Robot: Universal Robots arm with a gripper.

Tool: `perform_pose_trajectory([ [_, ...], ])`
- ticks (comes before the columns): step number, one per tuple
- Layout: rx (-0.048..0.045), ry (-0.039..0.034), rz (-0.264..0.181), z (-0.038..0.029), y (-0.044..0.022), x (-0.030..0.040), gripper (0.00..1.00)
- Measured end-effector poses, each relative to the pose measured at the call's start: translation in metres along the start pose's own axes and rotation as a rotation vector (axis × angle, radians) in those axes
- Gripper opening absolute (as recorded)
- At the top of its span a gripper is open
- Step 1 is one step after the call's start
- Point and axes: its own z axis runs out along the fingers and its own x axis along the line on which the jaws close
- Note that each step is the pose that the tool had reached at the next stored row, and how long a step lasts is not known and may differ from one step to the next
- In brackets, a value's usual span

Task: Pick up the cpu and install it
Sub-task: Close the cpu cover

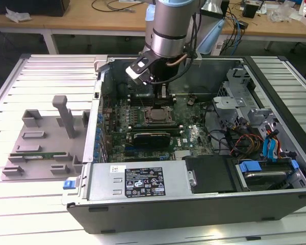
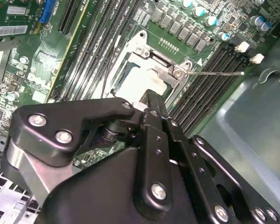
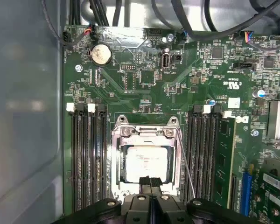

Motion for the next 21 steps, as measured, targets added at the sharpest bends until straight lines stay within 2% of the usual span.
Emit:
perform_pose_trajectory([
  [1, 0.0, 0.0, 0.0, -0.0166, -0.0011, -0.0006, 0.11],
  [3, 0.0, 0.0, 0.0, -0.0226, -0.0015, -0.0009, 0.11],
  [13, -0.0002, 0.0003, 0.0, -0.037, -0.0025, -0.0014, 0.11],
  [21, 0.0, 0.0001, 0.0, -0.0377, -0.0025, -0.0014, 0.11],
])
